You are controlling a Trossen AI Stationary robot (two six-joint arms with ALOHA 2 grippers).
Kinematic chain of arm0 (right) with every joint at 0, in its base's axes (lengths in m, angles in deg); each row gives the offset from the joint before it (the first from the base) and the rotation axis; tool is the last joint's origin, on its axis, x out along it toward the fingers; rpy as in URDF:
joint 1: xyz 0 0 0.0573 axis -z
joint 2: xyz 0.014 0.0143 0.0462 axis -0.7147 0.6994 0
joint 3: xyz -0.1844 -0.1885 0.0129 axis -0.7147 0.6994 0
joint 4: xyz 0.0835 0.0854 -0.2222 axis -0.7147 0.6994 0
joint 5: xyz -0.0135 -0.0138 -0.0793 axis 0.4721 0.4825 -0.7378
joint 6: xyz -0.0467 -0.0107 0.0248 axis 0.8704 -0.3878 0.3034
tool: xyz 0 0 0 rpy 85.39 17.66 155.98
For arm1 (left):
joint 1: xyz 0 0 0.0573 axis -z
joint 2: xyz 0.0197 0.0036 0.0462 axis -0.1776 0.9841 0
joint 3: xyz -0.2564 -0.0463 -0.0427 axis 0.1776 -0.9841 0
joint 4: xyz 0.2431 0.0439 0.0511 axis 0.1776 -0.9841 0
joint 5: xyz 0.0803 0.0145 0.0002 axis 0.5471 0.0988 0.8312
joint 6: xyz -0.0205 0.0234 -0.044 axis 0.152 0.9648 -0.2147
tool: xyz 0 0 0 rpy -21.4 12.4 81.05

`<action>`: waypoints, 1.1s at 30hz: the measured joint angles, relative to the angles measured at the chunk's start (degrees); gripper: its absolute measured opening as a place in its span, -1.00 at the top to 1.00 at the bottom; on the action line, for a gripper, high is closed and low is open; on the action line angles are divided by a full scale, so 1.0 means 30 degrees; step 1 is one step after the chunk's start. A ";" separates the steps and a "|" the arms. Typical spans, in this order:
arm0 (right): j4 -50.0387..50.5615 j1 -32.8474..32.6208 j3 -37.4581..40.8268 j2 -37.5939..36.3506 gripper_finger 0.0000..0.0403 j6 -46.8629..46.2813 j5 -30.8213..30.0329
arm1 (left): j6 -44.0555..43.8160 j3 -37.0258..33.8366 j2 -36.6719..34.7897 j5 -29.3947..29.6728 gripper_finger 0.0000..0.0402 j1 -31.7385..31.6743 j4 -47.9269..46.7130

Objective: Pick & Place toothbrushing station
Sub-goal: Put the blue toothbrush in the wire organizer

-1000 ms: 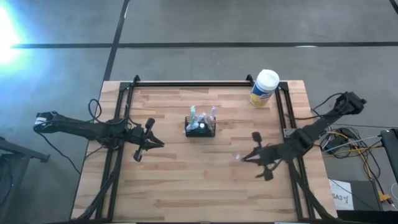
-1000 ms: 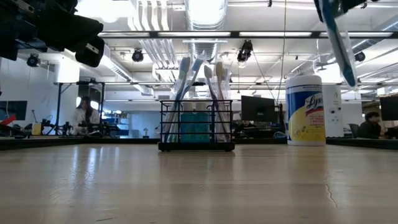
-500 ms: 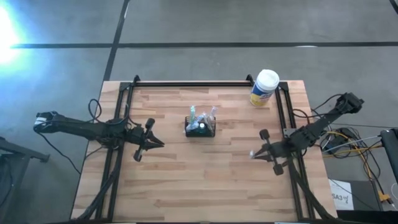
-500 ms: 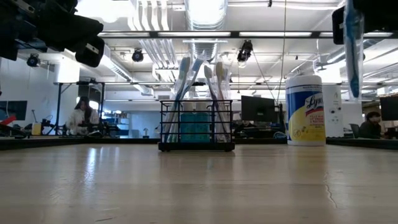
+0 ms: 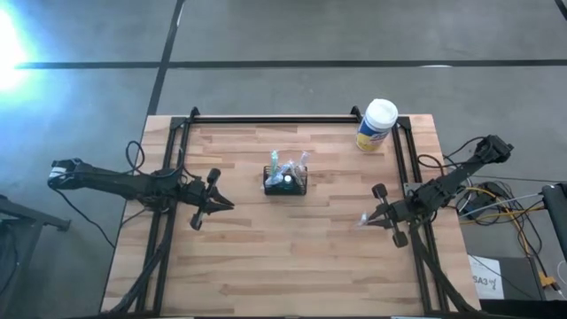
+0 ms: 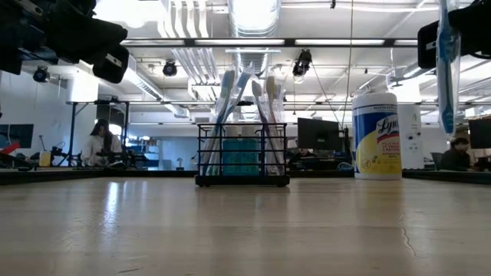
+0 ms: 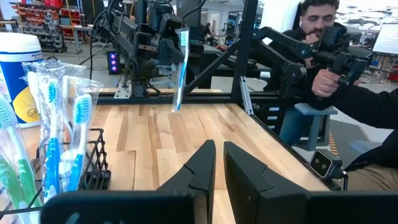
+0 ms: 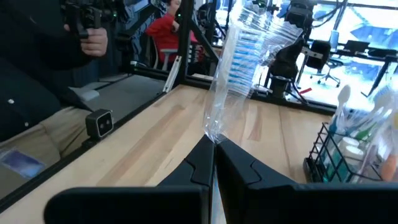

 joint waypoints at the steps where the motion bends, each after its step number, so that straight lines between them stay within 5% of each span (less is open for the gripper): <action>1: 0.0001 0.0000 0.0088 -0.0096 0.96 -0.0148 -0.0095 | -0.0042 0.0000 0.0000 -0.0007 0.80 0.0000 0.0000; 15: -0.0035 0.0015 0.0230 -0.0258 0.96 -0.1082 -0.0468 | -0.0185 0.0000 0.0000 -0.0007 0.80 0.0002 0.0000; 21: -0.0129 0.0072 -0.0396 0.0047 0.96 -0.2094 -0.6334 | -0.0192 0.0000 0.0000 -0.0007 0.80 0.0000 0.0026; 33: -0.5385 0.0973 -0.3344 0.5683 0.96 0.1253 -0.6232 | 0.0128 0.0000 0.0000 -0.0007 0.80 0.0004 0.0029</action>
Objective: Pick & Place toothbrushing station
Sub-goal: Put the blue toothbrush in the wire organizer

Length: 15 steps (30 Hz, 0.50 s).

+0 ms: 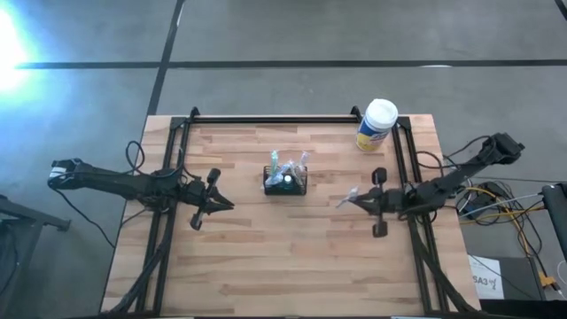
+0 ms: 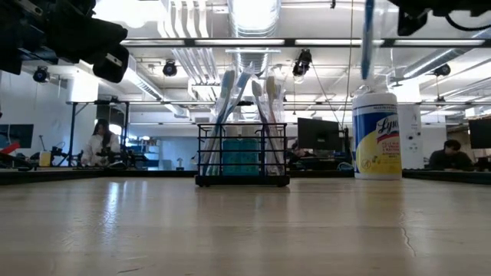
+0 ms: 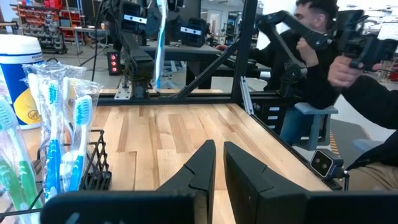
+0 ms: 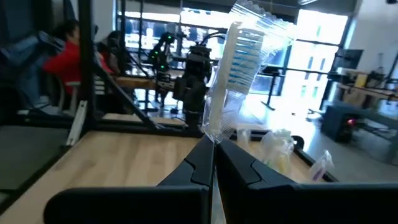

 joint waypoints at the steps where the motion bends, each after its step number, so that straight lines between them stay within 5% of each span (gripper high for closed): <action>1: -0.0467 0.0233 -0.0293 0.0724 0.96 0.0152 0.0007 | 0.0011 0.0000 0.0000 0.0000 0.80 -0.0001 0.0000; 15: -0.5156 0.5615 -0.4337 0.9995 0.96 0.0660 0.1244 | 0.0299 0.0000 0.0000 0.0000 0.80 0.0004 -0.0020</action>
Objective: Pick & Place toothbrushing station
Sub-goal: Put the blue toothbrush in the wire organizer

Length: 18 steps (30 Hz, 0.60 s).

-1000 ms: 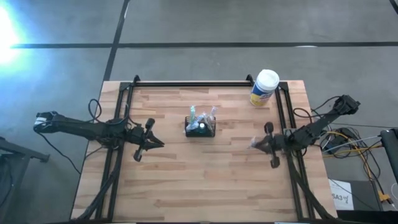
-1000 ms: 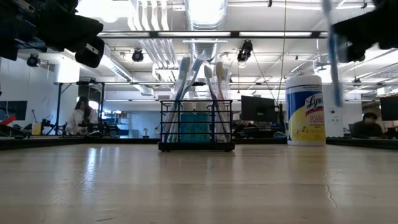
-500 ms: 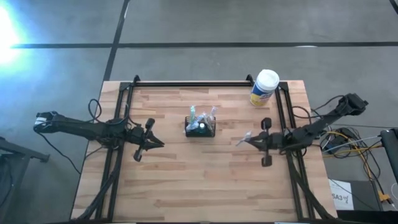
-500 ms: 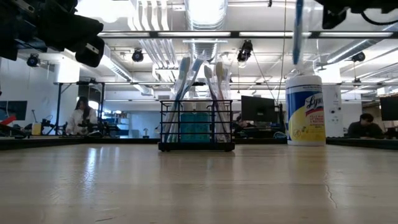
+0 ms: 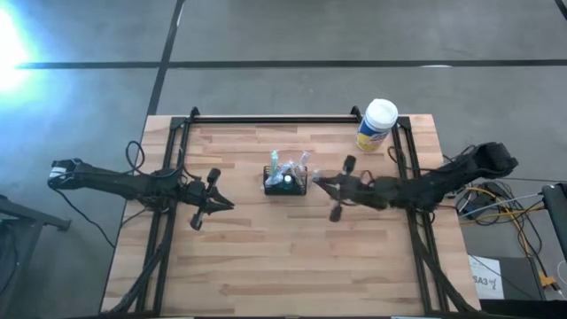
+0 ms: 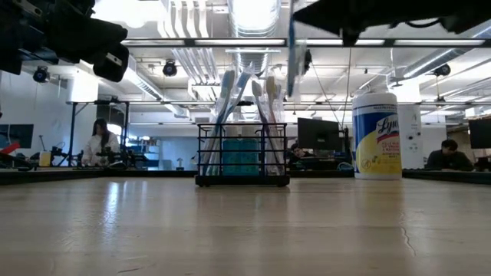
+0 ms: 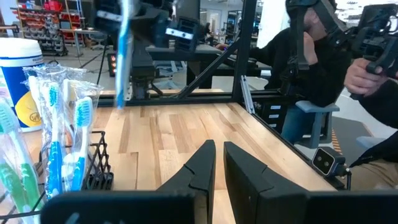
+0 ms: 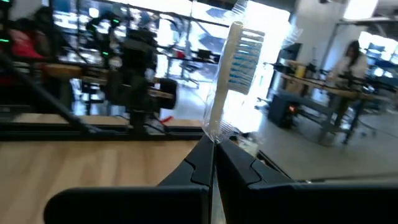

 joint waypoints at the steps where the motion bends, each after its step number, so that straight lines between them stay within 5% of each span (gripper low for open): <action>1: -0.0092 0.0431 -0.0267 0.0536 0.96 -0.0238 0.0058 | 0.0109 0.0000 0.0000 0.0000 0.80 0.0000 0.0001; 11: -0.2122 0.2723 -0.1611 0.4575 0.96 -0.1005 0.0846 | 0.0240 0.0000 0.0000 0.0000 0.80 -0.0007 0.0129; 18: -0.2458 0.2871 -0.1316 0.5815 0.96 -0.1368 -0.0557 | 0.0240 0.0000 0.0000 -0.0066 0.80 -0.0002 0.0122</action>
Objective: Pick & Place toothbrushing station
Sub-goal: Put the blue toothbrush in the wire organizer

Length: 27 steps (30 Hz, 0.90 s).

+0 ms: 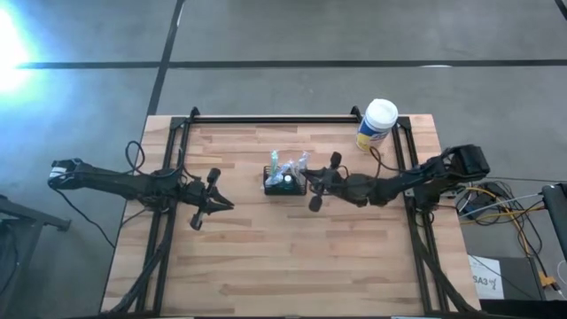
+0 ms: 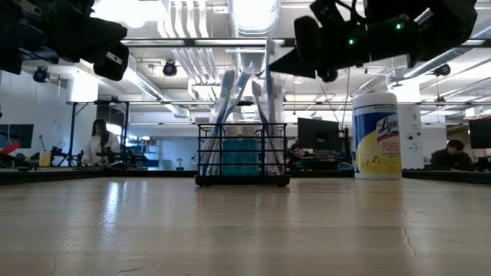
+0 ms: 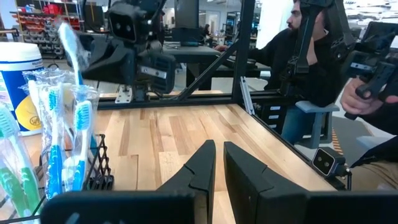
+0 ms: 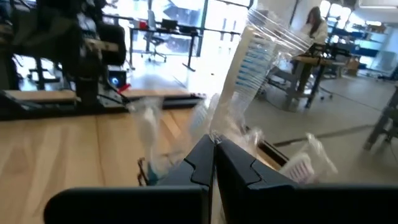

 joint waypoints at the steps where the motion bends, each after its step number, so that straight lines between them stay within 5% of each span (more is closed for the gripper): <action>1: -0.0036 0.0006 0.0043 0.0153 0.96 -0.0063 -0.0100 | 0.0000 0.0000 0.0000 0.0000 0.80 -0.0004 0.0000; 27: -0.1901 -0.0059 0.0099 0.4849 0.96 -0.1463 -0.1205 | -0.0087 0.0000 0.0000 -0.0005 0.80 -0.0001 -0.0137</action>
